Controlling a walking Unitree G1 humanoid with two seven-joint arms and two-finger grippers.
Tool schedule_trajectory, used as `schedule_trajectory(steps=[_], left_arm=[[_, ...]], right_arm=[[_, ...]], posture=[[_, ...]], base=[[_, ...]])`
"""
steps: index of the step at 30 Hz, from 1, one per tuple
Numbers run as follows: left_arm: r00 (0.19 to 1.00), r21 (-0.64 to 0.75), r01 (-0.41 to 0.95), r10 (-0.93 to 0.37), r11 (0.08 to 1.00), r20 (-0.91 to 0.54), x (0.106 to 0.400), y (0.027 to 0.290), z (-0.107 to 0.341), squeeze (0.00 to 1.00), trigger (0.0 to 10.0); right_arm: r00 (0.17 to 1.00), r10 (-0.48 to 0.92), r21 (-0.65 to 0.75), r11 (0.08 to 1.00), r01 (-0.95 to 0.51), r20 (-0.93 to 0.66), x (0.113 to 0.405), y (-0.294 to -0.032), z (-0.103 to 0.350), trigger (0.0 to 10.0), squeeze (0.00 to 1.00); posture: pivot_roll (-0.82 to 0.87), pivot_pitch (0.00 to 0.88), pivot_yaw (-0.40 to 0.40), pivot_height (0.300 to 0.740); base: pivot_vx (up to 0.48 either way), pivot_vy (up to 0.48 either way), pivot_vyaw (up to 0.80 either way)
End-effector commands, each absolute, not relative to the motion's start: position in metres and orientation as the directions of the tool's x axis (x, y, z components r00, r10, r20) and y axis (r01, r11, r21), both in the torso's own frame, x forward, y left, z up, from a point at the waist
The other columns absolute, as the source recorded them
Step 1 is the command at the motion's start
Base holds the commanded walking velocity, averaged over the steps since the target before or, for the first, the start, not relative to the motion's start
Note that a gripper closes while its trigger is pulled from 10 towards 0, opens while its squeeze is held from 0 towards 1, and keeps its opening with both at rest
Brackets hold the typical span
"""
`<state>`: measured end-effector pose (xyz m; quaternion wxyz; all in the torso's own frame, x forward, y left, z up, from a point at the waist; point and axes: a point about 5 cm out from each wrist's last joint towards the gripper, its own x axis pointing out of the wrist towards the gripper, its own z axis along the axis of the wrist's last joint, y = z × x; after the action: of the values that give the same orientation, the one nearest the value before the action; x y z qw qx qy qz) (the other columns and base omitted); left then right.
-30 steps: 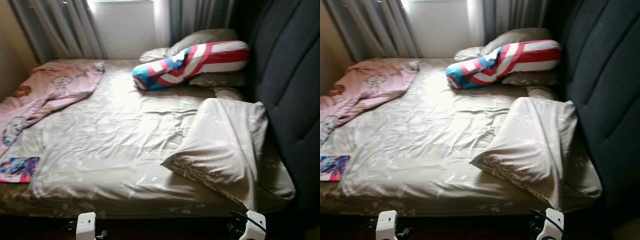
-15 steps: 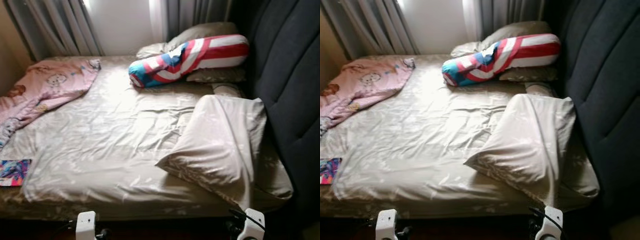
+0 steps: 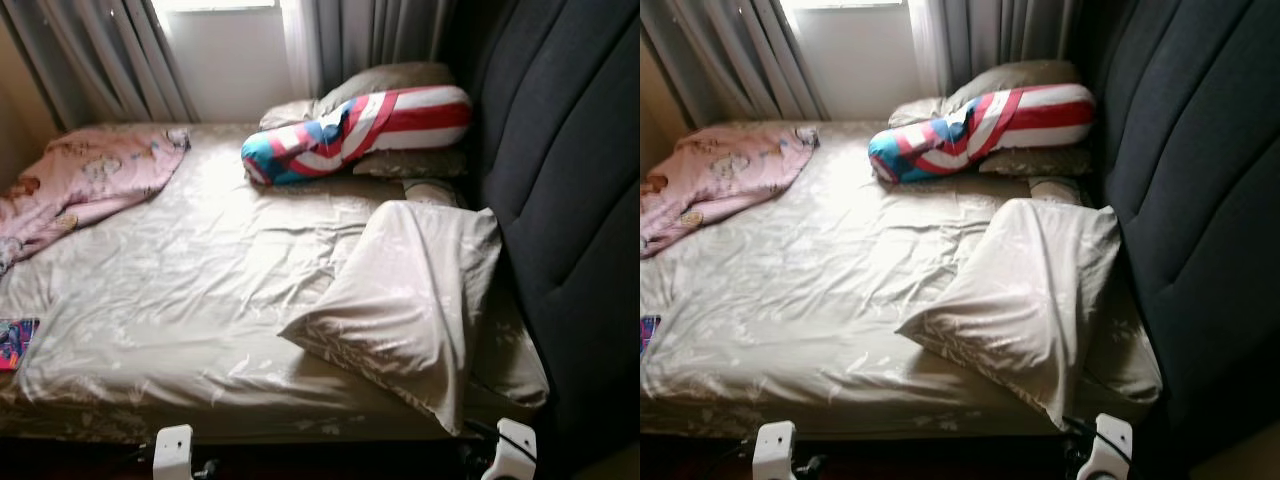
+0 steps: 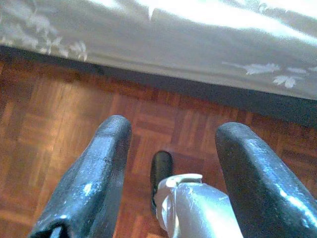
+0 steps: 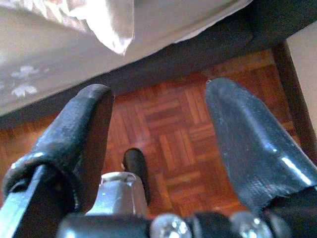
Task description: Clean up the room
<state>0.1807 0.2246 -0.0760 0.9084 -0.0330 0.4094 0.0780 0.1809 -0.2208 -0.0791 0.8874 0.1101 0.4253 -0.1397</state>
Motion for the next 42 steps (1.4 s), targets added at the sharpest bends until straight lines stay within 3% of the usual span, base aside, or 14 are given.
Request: schedule_trajectory(steps=[1,21,42], left_arm=[[0.635,0.011,-0.194,0.134,0.981,-0.761,0.1747,0.2309,-0.0776,0.00,10.0],[0.628,0.007,-0.176,0.118,0.984,-0.769,0.1735,0.2291,-0.0788,0.00,10.0],[0.635,0.012,-0.145,0.102,0.989,-0.765,0.1775,0.2294,-0.0768,0.00,10.0]], right_arm=[[0.602,-0.140,0.088,0.939,0.332,-0.786,0.1830,-0.2156,-0.0792,10.0,0.00],[0.607,-0.161,0.071,0.938,0.339,-0.778,0.1830,-0.2163,-0.0788,10.0,0.00],[0.615,-0.160,0.073,0.939,0.337,-0.772,0.1808,-0.2150,-0.0797,10.0,0.00]], posture=[[0.00,0.000,-0.008,0.740],[-0.01,0.000,0.003,0.740],[-0.02,0.000,0.013,0.740]], base=[[0.000,0.000,0.00],[0.000,0.000,0.00],[0.295,0.000,0.00]])
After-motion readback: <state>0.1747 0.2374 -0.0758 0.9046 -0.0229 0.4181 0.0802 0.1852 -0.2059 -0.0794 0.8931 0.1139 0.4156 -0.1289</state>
